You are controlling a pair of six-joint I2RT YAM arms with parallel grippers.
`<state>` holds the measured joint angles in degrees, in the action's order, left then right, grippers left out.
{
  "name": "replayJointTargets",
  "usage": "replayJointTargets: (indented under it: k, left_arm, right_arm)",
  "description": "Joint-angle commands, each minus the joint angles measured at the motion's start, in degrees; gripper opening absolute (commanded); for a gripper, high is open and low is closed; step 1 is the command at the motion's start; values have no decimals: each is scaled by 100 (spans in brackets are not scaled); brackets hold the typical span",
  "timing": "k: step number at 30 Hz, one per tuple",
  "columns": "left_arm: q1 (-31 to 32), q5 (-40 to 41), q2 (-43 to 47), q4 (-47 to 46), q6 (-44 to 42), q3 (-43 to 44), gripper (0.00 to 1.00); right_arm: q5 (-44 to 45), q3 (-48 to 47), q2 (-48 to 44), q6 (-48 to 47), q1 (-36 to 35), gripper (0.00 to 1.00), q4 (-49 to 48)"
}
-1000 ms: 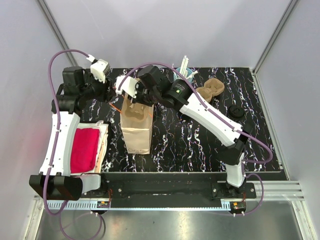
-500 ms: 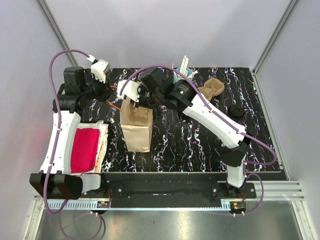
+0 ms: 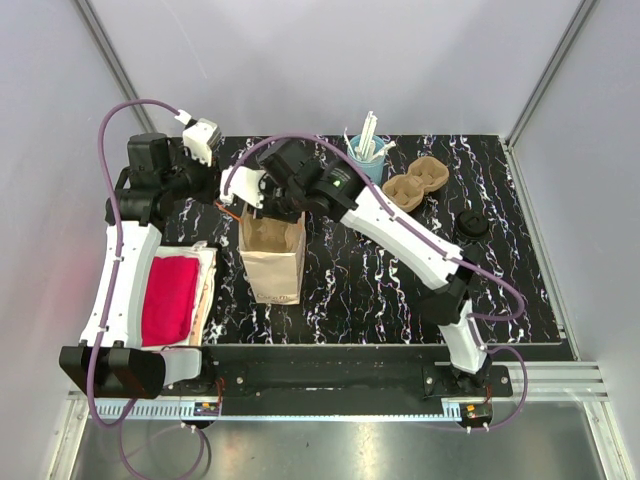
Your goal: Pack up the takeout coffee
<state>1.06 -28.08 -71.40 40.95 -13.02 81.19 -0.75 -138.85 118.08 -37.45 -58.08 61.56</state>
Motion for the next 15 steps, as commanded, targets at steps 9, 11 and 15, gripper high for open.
replayJointTargets:
  k: [9, 11, 15]
  left_arm:
    - [-27, -242, 108, -272, 71, -42, 16]
    - [-27, -225, 117, -280, 80, -42, 16]
    - [-27, -199, 161, -272, 80, -59, 15]
  right_arm:
    - [32, -213, 206, 36, -54, 28, 339]
    - [-47, -169, 224, 71, -54, 28, 348]
    - [-250, -90, 285, 150, -45, 29, 392]
